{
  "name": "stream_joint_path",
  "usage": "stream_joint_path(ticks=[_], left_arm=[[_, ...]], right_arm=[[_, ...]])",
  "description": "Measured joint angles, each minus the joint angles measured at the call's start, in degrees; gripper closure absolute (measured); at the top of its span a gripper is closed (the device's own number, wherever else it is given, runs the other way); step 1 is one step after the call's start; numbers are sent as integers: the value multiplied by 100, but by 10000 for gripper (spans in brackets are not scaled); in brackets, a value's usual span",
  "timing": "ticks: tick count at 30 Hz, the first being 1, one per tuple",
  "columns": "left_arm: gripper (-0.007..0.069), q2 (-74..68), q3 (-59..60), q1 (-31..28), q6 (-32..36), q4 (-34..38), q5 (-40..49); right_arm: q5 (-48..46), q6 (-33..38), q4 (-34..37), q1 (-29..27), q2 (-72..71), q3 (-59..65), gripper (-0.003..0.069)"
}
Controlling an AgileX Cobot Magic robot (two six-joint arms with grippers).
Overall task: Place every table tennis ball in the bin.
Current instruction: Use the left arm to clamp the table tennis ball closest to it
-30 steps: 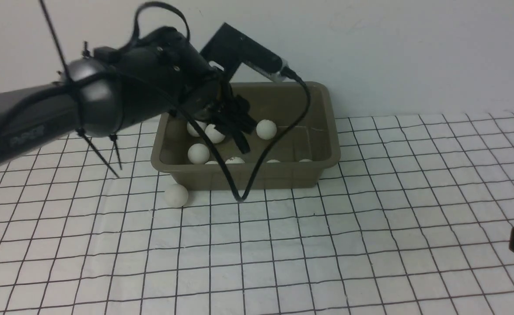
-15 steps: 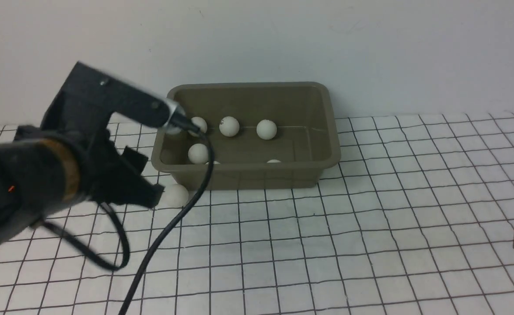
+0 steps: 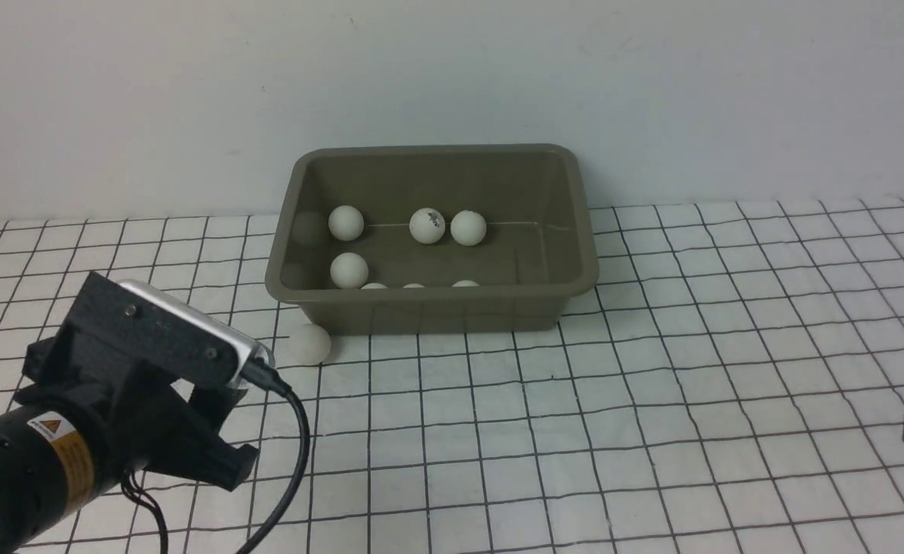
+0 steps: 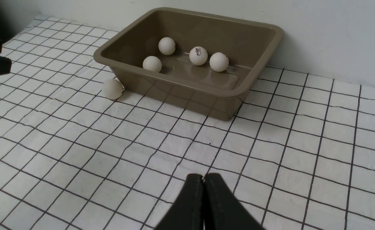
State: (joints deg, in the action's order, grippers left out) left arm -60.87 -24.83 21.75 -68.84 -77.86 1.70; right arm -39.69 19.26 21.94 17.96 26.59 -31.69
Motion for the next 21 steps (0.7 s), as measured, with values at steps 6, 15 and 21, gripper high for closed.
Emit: stream_joint_path(ticks=[6,15,21], left_arm=[[263,-835,-75,-685,-896,-788,-455],[97,-2422,-1019,-841,-910,-907,-826],[48,-3540,-2000,-841,-909,-914,-826]], right_arm=[[-57,0,-107,0,0,0,669],[-64,-13,-114,0,0,0,669],[-82,-13,-114,0,0,0,669]])
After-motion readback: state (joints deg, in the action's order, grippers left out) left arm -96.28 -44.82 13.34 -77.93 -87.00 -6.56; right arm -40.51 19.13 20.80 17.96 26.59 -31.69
